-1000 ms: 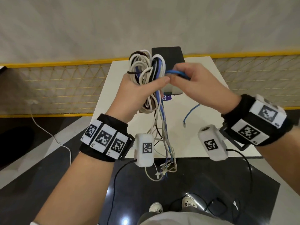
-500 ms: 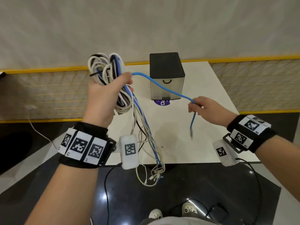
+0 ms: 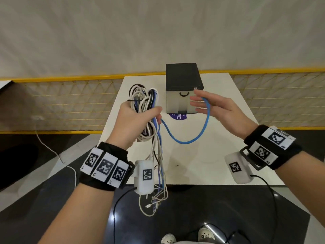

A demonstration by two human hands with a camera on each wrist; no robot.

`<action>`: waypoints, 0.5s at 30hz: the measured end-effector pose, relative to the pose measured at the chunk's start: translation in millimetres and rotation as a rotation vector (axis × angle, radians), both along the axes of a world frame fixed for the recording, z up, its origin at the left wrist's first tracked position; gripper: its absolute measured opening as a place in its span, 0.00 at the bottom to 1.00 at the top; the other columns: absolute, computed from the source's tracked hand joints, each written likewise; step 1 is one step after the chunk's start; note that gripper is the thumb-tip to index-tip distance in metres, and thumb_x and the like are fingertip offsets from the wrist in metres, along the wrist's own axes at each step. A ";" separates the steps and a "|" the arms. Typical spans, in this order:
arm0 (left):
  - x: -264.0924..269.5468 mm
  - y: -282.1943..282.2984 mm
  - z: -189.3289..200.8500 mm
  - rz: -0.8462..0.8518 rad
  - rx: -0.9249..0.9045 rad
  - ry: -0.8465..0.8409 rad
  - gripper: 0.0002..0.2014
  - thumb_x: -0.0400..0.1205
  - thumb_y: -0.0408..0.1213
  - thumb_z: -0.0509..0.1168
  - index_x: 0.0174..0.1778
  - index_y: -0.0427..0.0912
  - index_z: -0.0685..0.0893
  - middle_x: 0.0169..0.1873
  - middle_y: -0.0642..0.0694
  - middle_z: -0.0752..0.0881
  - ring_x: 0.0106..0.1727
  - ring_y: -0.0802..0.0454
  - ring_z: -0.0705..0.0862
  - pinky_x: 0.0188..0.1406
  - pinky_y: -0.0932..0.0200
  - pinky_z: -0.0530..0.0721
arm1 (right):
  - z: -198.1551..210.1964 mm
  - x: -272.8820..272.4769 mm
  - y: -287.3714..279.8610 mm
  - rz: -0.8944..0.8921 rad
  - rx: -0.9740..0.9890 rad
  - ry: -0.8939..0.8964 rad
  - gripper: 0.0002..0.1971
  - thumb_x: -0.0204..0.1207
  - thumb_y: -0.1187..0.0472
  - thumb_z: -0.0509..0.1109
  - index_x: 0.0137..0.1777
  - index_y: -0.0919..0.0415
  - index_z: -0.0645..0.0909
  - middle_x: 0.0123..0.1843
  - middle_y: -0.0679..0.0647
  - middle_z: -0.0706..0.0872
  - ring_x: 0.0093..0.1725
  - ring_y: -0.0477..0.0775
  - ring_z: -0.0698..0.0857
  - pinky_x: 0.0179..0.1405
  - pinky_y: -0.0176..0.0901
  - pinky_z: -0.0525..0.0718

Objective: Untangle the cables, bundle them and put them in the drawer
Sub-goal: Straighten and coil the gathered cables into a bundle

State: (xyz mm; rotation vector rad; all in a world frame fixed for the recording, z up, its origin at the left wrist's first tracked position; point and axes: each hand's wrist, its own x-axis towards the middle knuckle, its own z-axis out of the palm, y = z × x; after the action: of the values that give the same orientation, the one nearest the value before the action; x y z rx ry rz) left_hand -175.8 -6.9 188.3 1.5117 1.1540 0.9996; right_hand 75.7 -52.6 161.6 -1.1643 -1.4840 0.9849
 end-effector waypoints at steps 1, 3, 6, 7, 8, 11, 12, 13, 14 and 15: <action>0.6 1.5 0.3 -0.001 -0.003 -0.005 0.15 0.76 0.33 0.74 0.23 0.48 0.87 0.28 0.42 0.90 0.36 0.43 0.90 0.49 0.45 0.89 | 1.6 -3.2 -0.7 0.052 0.002 0.043 0.26 0.78 0.72 0.52 0.77 0.61 0.69 0.74 0.61 0.77 0.71 0.56 0.80 0.70 0.46 0.80; -0.1 4.1 0.3 -0.034 -0.008 0.006 0.14 0.76 0.35 0.75 0.24 0.49 0.86 0.29 0.42 0.89 0.38 0.41 0.89 0.52 0.43 0.88 | 6.1 -8.3 -0.2 0.023 0.050 0.135 0.22 0.84 0.70 0.54 0.77 0.64 0.69 0.75 0.58 0.77 0.69 0.57 0.82 0.69 0.50 0.81; -2.1 5.7 -3.0 -0.034 -0.044 -0.003 0.08 0.77 0.33 0.75 0.33 0.42 0.86 0.28 0.43 0.90 0.35 0.46 0.89 0.48 0.46 0.88 | 21.1 -8.6 2.9 -0.169 0.223 0.110 0.18 0.83 0.75 0.59 0.71 0.67 0.73 0.72 0.58 0.79 0.59 0.60 0.88 0.64 0.57 0.84; -1.9 5.4 -4.3 -0.014 -0.052 -0.031 0.06 0.77 0.32 0.75 0.35 0.41 0.86 0.28 0.44 0.90 0.34 0.47 0.90 0.47 0.47 0.88 | 27.1 -9.0 2.8 -0.187 0.258 0.070 0.16 0.82 0.76 0.60 0.68 0.66 0.74 0.71 0.58 0.80 0.56 0.61 0.89 0.62 0.57 0.85; -1.1 4.6 -4.8 0.006 -0.058 -0.073 0.04 0.77 0.32 0.76 0.38 0.40 0.87 0.29 0.44 0.90 0.34 0.48 0.90 0.47 0.47 0.89 | 31.5 -10.5 2.3 -0.178 0.276 0.025 0.15 0.81 0.77 0.60 0.65 0.65 0.75 0.70 0.57 0.81 0.54 0.60 0.89 0.60 0.57 0.86; 6.3 2.7 -1.8 0.049 -0.056 -0.184 0.15 0.73 0.35 0.78 0.52 0.31 0.87 0.37 0.42 0.93 0.41 0.47 0.93 0.50 0.46 0.91 | 37.1 -25.5 -4.3 -0.057 0.226 -0.145 0.16 0.79 0.80 0.61 0.60 0.62 0.78 0.64 0.58 0.84 0.47 0.59 0.90 0.52 0.54 0.88; 9.5 2.4 0.9 0.043 -0.061 -0.217 0.21 0.72 0.37 0.79 0.57 0.30 0.86 0.42 0.41 0.94 0.45 0.47 0.93 0.53 0.46 0.90 | 35.2 -32.4 -7.7 -0.007 0.193 -0.219 0.17 0.79 0.80 0.61 0.58 0.59 0.79 0.61 0.57 0.85 0.46 0.57 0.90 0.49 0.51 0.88; 12.7 2.7 3.1 0.035 -0.072 -0.243 0.24 0.72 0.38 0.80 0.61 0.31 0.85 0.46 0.42 0.94 0.50 0.47 0.93 0.57 0.45 0.89 | 31.9 -39.4 -11.5 0.046 0.162 -0.288 0.17 0.79 0.79 0.60 0.57 0.58 0.79 0.59 0.54 0.85 0.45 0.54 0.90 0.47 0.48 0.88; 15.4 3.8 4.2 0.024 -0.080 -0.259 0.26 0.71 0.40 0.81 0.63 0.34 0.85 0.50 0.44 0.94 0.54 0.47 0.92 0.60 0.43 0.88 | 28.0 -45.3 -15.0 0.099 0.139 -0.347 0.17 0.79 0.79 0.60 0.56 0.57 0.79 0.58 0.50 0.84 0.44 0.52 0.89 0.45 0.45 0.87; 17.8 4.2 5.5 0.017 -0.083 -0.260 0.26 0.71 0.41 0.81 0.64 0.38 0.86 0.52 0.45 0.93 0.56 0.47 0.92 0.62 0.42 0.87 | 24.5 -49.9 -18.1 0.144 0.125 -0.396 0.17 0.79 0.78 0.59 0.56 0.57 0.79 0.58 0.44 0.83 0.44 0.50 0.88 0.44 0.43 0.87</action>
State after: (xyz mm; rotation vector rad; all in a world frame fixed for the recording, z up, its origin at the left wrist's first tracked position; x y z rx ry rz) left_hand -158.0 -2.7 193.9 1.2660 1.0109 1.1095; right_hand 25.8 -70.7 186.0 -1.2216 -1.9369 0.7699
